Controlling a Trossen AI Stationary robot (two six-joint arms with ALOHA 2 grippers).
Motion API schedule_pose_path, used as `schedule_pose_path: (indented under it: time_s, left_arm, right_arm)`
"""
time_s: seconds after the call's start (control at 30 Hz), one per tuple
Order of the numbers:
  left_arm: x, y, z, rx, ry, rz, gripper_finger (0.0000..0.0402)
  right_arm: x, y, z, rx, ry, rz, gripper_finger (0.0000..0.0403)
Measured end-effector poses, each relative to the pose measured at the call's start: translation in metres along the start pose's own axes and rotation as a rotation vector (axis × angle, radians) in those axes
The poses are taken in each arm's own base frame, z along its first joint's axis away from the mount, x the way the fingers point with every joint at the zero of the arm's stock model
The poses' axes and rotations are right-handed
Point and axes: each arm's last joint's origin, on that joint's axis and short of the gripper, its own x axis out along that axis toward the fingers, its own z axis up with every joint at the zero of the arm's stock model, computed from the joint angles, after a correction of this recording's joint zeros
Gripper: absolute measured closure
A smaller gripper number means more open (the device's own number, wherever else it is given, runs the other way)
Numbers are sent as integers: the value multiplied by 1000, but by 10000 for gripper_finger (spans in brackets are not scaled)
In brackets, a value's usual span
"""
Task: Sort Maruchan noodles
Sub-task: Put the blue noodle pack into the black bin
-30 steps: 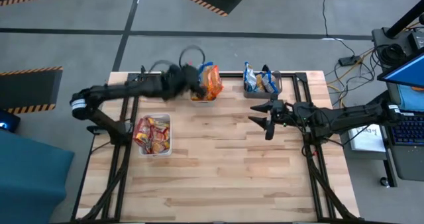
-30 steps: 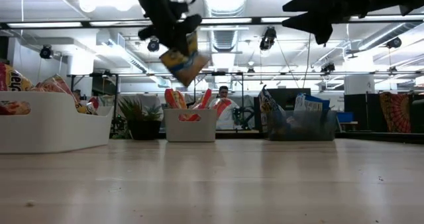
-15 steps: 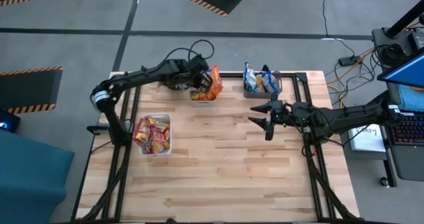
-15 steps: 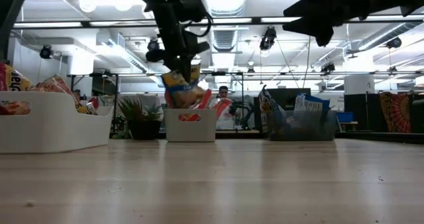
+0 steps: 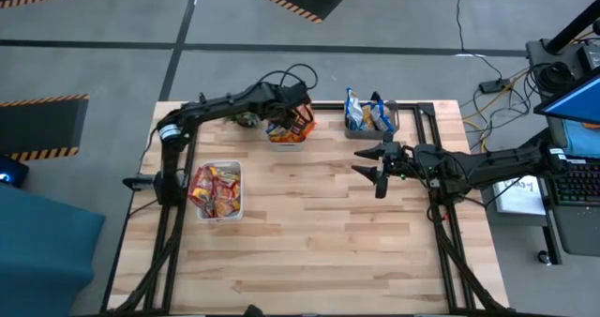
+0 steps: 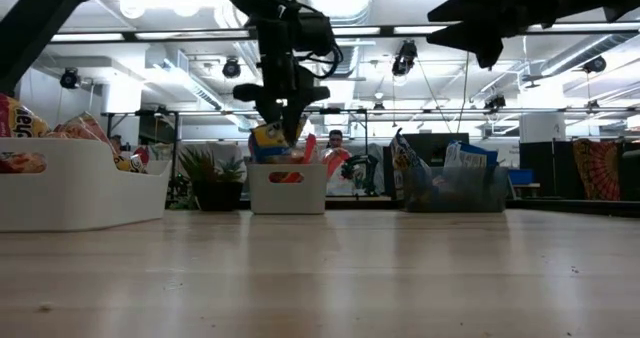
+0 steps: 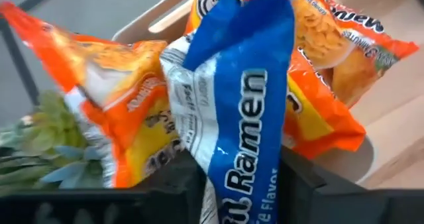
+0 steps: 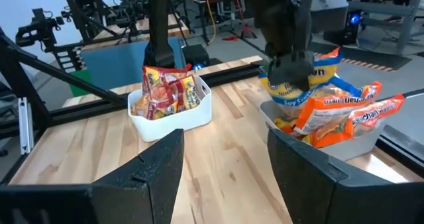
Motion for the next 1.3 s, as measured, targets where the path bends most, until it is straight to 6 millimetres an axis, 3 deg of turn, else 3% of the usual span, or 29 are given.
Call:
schedule_pose_path:
  time_s: [0.17, 0.37, 0.53, 0.7, 0.8, 0.93, 1.13, 1.3]
  left_arm:
    - [-24, 2, 5, 77, 27, 66, 228]
    - [-87, -1, 9, 176, -66, 113, 174]
    - [-131, -23, 0, 262, -210, 90, 160]
    - [-149, -47, -18, 351, -271, 72, 159]
    - [-138, -56, -29, 413, -257, 131, 159]
    - [-101, -59, -37, 448, -186, 207, 159]
    - [-32, -41, -36, 343, -108, 284, 164]
    - [-3, -29, -40, 289, -75, 318, 181]
  right_arm:
    - [0, 0, -1, 9, 26, -5, 197]
    - [0, 0, 0, -7, 61, -11, 197]
    - [-1, 0, 2, -14, 88, -16, 197]
    - [-1, 0, 0, -13, 125, -23, 197]
    - [-2, 0, -1, -3, 135, -25, 197]
    - [-2, 0, -1, 3, 137, -26, 197]
    - [-2, 0, -1, 3, 139, -26, 197]
    - [-2, -1, -1, 2, 142, -26, 197]
